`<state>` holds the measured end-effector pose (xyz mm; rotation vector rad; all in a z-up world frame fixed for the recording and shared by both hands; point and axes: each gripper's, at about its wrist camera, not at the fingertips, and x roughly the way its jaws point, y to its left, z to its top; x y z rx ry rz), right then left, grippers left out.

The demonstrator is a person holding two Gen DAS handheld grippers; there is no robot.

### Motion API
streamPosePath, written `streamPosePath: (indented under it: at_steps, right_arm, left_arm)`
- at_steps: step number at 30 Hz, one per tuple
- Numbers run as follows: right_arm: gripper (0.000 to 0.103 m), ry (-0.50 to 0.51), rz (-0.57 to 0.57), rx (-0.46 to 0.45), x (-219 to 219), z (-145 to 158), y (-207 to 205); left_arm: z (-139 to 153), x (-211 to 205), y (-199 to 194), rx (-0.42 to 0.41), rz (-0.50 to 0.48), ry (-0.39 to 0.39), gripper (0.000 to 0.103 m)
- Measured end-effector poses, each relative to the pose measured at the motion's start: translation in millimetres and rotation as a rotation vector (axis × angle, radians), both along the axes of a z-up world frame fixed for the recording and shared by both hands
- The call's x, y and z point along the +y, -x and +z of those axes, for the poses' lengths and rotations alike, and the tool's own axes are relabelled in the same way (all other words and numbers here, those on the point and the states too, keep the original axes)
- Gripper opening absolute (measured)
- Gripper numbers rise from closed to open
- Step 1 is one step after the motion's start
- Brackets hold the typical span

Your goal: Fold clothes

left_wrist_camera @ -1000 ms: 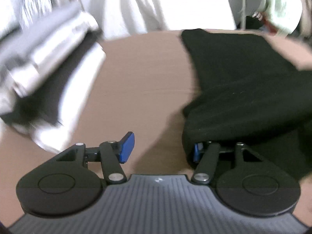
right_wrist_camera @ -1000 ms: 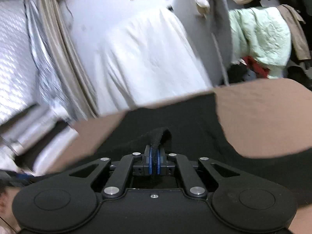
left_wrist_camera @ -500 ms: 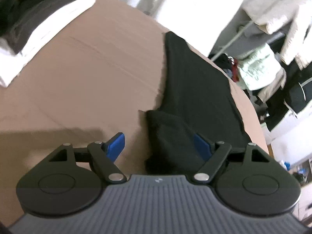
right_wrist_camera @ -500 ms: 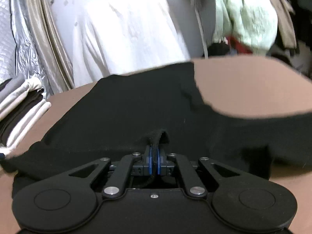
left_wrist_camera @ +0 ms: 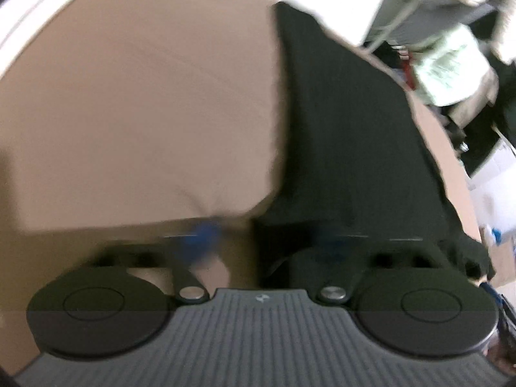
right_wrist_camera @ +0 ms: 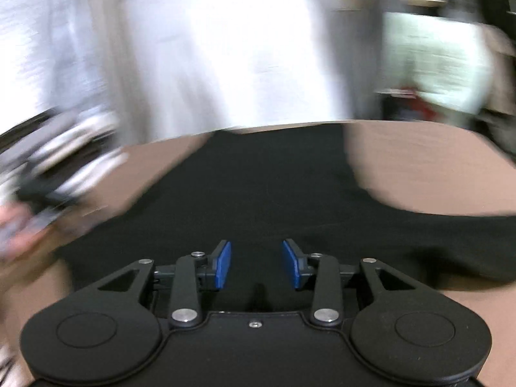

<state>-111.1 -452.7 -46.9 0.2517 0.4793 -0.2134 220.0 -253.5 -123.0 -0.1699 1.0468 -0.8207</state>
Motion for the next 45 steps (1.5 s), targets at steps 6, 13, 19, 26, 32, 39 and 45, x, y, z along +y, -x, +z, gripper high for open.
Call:
streamPosePath:
  at_steps: [6, 13, 19, 26, 32, 39, 45]
  right_arm:
    - [0.041, -0.034, 0.448, 0.08, 77, -20, -51]
    - [0.043, 0.147, 0.546, 0.147, 137, -38, -104]
    - [0.022, 0.334, 0.576, 0.163, 154, -73, -124]
    - [0.006, 0.08, 0.605, 0.113, 125, -63, -120]
    - [0.006, -0.065, 0.566, 0.162, 108, -87, -124]
    - [0.059, -0.194, 0.331, 0.088, 80, -65, -70]
    - [0.059, -0.158, -0.021, 0.036, -6, -42, -21]
  left_arm:
    - [29, -4, -8, -0.182, -0.012, -0.001, 0.005]
    - [-13, -4, -37, -0.103, 0.017, 0.009, 0.005]
    - [-22, -2, -41, -0.066, 0.033, 0.037, 0.005]
    - [0, 17, -26, -0.114, 0.022, 0.084, 0.005]
    - [-33, -17, -28, -0.179, 0.02, -0.127, 0.005]
    - [6, -9, 1, -0.32, 0.038, -0.138, 0.024]
    - [39, -6, 38, -0.307, -0.043, -0.029, 0.037]
